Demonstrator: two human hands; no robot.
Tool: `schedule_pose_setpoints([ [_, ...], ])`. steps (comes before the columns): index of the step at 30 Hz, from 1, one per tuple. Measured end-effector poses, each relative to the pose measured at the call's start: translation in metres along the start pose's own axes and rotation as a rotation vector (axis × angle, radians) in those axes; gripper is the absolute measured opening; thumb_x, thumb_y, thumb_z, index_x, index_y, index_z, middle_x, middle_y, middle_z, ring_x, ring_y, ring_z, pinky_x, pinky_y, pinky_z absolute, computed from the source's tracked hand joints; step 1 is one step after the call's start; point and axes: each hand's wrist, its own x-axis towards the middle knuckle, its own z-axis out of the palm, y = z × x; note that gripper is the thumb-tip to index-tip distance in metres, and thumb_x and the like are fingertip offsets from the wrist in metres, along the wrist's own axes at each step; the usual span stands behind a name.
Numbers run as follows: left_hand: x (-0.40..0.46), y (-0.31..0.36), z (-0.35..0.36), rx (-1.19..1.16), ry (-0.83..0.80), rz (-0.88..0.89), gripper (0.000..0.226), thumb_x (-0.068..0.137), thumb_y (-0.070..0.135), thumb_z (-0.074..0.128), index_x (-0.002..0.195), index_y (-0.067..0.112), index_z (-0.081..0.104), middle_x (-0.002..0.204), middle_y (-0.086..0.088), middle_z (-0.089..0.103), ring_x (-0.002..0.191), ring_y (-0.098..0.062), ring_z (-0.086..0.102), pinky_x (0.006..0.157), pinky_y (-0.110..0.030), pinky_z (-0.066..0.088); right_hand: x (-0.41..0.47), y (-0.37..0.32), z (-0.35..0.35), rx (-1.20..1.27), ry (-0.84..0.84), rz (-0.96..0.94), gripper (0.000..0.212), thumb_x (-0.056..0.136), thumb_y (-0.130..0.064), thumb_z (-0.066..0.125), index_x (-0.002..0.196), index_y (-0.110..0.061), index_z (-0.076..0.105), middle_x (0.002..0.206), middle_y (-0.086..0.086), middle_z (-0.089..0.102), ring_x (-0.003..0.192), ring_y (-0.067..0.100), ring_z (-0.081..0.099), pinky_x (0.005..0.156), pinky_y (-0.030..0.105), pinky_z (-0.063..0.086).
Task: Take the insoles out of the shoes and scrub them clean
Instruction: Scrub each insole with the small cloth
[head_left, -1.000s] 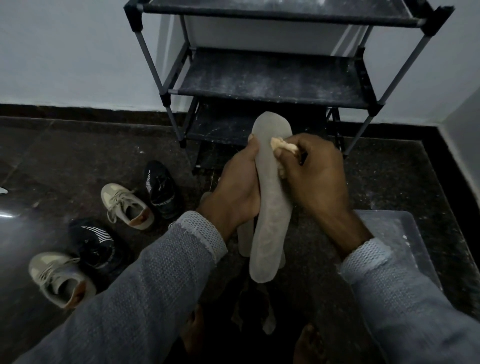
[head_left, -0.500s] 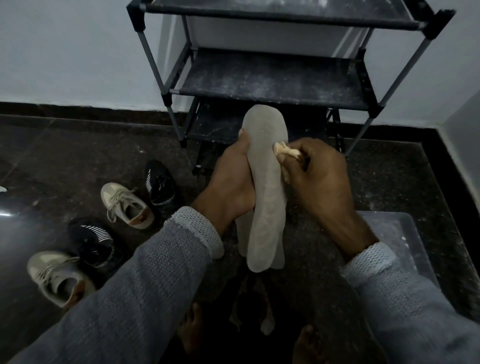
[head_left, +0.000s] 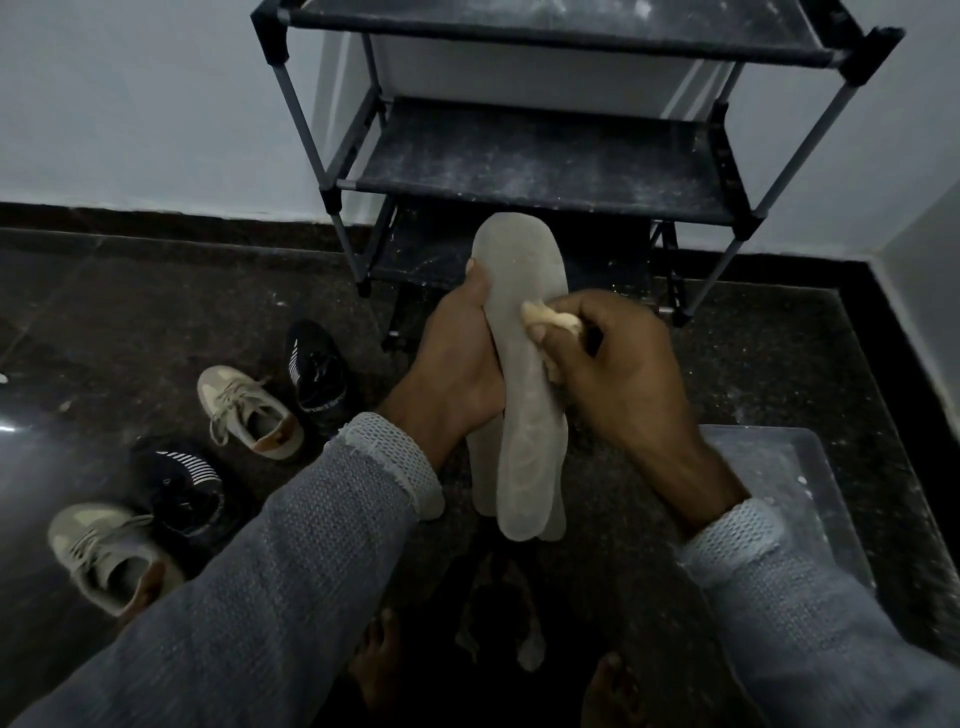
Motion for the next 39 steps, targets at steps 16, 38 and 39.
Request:
schedule_pose_setpoints([
  [16,-0.001,0.002,0.001,-0.031,0.018,0.011,0.065,0.100,0.052,0.028,0.134,0.000,0.047,0.109,-0.022,0.065,0.085,-0.030,0.066,0.068,-0.042,0.055,-0.002,-0.008,0.005,0.034,-0.135,-0.059,0.009,0.088,-0.022,0.069,0.093,-0.015,0.072,0.087,-0.010,0.065,0.082,0.001,0.060,0.071,0.012,0.047],
  [38,-0.001,0.002,-0.002,0.032,-0.029,0.021,0.058,0.101,0.049,0.025,0.109,0.002,0.060,0.088,-0.012,0.073,0.074,-0.021,0.071,0.067,-0.032,0.059,0.009,0.006,-0.010,0.273,0.142,0.250,0.006,0.088,-0.017,0.068,0.088,-0.011,0.070,0.082,0.003,0.070,0.071,0.007,0.063,0.063,0.018,0.051],
  [39,-0.001,0.002,-0.002,0.050,-0.020,0.022,0.058,0.101,0.049,0.025,0.111,0.002,0.059,0.087,-0.012,0.072,0.073,-0.021,0.071,0.065,-0.031,0.059,0.009,0.005,-0.011,0.306,0.111,0.268,0.006,0.088,-0.016,0.068,0.089,-0.010,0.070,0.084,0.005,0.071,0.072,0.008,0.064,0.064,0.020,0.053],
])
